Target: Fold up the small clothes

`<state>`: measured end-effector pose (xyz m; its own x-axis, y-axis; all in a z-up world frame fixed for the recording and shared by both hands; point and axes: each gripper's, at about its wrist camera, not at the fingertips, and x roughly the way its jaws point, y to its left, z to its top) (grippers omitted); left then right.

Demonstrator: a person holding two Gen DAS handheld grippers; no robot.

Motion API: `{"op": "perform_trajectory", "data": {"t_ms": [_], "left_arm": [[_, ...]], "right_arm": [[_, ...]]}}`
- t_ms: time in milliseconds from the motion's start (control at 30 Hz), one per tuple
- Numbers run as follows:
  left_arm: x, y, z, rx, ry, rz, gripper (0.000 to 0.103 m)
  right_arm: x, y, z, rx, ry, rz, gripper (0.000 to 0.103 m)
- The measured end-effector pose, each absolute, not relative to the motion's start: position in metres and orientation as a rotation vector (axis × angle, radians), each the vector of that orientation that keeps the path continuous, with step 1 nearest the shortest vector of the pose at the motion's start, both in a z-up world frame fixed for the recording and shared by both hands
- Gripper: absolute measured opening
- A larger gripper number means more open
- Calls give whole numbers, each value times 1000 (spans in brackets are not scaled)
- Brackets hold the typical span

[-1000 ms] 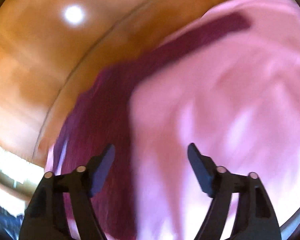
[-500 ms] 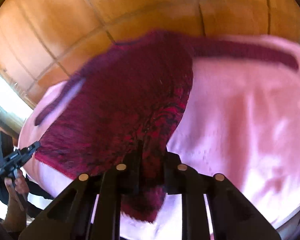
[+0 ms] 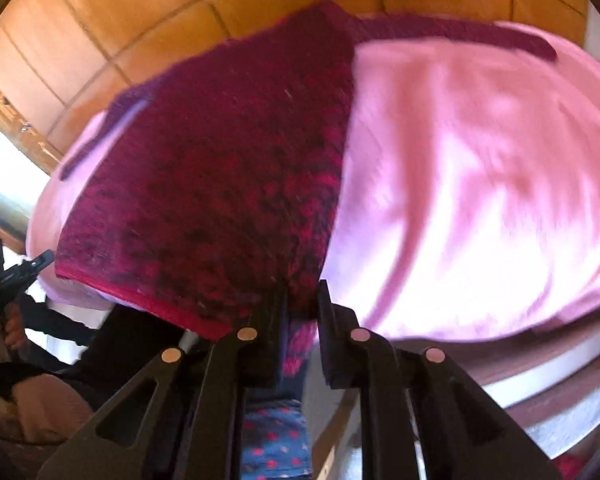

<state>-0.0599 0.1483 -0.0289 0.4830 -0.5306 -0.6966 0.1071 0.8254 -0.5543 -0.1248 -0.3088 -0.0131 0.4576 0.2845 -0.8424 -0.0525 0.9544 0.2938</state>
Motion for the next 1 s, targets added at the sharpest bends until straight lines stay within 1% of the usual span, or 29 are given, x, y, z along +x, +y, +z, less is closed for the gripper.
{"op": "perform_trajectory", "data": {"t_ms": [67,100,133,167,200,233,267,367,500,667,700,767,800,900,1000], "left_arm": [[-55,157,-25,-476,975,-341,0],[-48,165,-23,-507,962,-342,0],[-41,174,-21,-547,949,-336,9],[-30,188,-20,-607,927,-298,22],[-25,200,-20,-653,904,-265,53],[-17,213,-18,-707,861,-231,72],[-6,226,-17,-763,815,-183,73],[35,253,-18,-875,775,-146,73],[89,280,-26,-944,758,-47,73],[150,315,-45,-1019,761,91,73],[159,322,-49,-1024,769,117,69],[180,336,-56,-1001,777,153,43],[192,339,-56,-942,796,170,11],[211,351,-41,-808,764,247,9],[223,363,-28,-698,737,324,8]], "right_arm": [[-119,-312,-5,249,1054,194,39],[-121,-314,6,227,1026,167,58],[-118,-316,15,212,989,144,63],[-114,-317,26,202,943,127,65],[-111,-314,33,200,916,122,73],[-106,-311,41,199,887,120,78],[-98,-303,49,190,847,129,80],[-69,-272,53,200,816,209,83],[-32,-215,37,190,834,340,83],[-5,-150,11,179,864,464,82],[-2,-142,8,168,869,478,81],[3,-127,0,158,899,517,79],[5,-120,-5,144,913,526,79],[10,-106,-18,94,938,529,77],[9,-99,-24,25,940,541,77]]}}
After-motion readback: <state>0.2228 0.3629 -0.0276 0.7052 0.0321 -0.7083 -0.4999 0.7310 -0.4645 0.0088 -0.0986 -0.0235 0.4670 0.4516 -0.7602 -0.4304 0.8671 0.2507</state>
